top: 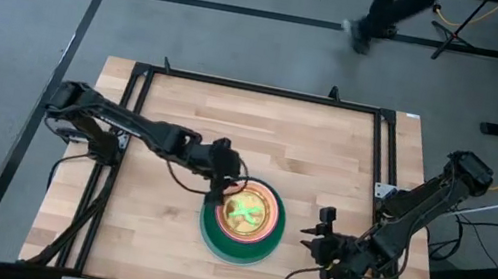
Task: Stack plastic plates
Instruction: Return to Home Position
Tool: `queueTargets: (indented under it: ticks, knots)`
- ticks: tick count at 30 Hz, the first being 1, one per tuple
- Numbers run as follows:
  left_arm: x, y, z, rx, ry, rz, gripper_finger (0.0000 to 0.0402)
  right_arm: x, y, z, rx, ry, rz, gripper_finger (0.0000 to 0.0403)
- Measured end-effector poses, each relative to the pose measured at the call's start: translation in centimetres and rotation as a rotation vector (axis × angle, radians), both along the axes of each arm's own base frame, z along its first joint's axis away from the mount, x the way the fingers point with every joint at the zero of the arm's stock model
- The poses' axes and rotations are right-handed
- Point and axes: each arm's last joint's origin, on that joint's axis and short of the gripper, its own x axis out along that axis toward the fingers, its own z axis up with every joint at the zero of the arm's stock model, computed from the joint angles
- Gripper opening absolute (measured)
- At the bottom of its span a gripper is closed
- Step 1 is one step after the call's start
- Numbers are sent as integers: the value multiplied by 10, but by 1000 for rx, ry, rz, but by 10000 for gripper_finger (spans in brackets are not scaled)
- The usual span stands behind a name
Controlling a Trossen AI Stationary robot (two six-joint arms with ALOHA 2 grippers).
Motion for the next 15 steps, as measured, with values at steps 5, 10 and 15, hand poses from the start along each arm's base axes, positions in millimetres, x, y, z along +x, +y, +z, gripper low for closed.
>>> queueTargets:
  ticks: [5,10,15]
  knots:
    - [-17,-4,-11,39,-208,-125,89,4,-9,8,21,14,43,127]
    - [-42,2,-30,51,-373,-175,89,8,-31,15,117,-24,113,124]
    - [-63,13,-53,113,-331,-71,89,4,-70,14,215,-106,127,91]
